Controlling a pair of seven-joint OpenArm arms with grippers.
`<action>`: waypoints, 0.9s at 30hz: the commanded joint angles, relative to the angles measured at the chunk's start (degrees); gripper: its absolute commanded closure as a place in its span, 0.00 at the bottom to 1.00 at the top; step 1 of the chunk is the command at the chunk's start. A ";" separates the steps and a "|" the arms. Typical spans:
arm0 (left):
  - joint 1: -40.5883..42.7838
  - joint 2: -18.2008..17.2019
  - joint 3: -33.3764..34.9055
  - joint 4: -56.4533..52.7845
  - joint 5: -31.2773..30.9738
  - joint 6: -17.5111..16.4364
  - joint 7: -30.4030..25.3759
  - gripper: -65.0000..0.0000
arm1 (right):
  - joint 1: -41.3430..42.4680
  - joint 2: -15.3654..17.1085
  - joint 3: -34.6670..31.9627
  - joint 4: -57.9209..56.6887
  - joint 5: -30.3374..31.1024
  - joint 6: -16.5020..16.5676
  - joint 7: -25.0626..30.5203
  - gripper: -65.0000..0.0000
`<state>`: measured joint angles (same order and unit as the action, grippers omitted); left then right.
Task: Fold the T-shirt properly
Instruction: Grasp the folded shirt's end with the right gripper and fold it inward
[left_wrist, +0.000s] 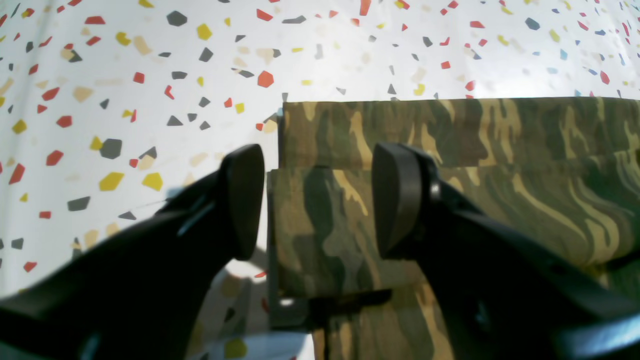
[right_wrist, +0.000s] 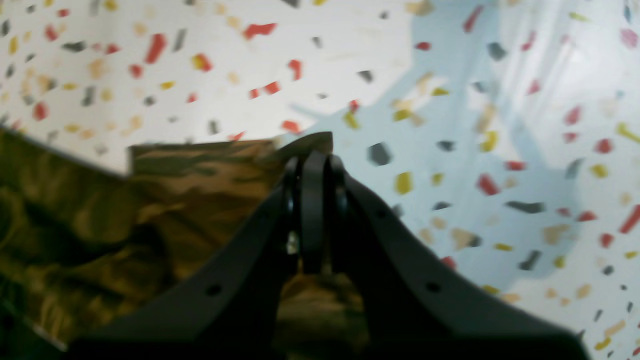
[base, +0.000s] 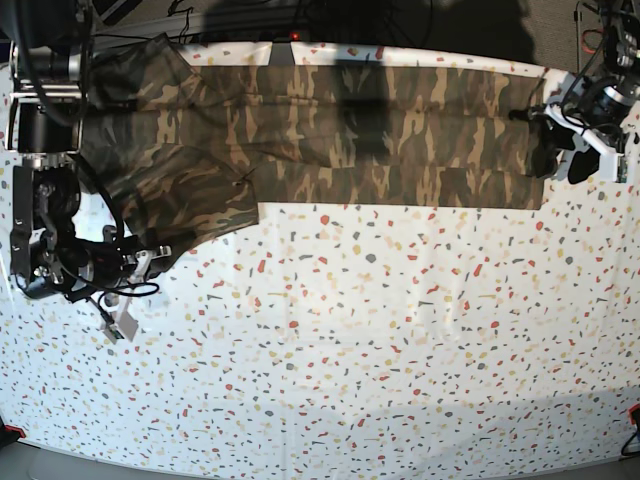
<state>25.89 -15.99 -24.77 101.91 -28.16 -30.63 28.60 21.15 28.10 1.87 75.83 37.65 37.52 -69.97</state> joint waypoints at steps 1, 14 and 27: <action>0.15 -0.72 -0.42 1.09 -0.83 -0.42 -1.18 0.48 | 0.76 0.98 0.42 2.58 2.75 0.24 -0.72 1.00; 0.13 -0.70 -0.42 1.09 -0.83 -0.37 -1.18 0.48 | -22.10 1.27 0.42 30.97 9.25 2.16 -3.78 1.00; 0.13 -0.72 -0.39 1.09 -0.83 -0.39 -1.20 0.48 | -34.12 1.27 0.42 36.33 17.70 2.16 -3.80 1.00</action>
<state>26.20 -16.01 -24.77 101.91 -28.16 -30.61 28.73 -13.56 28.60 1.87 111.22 54.19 39.51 -74.48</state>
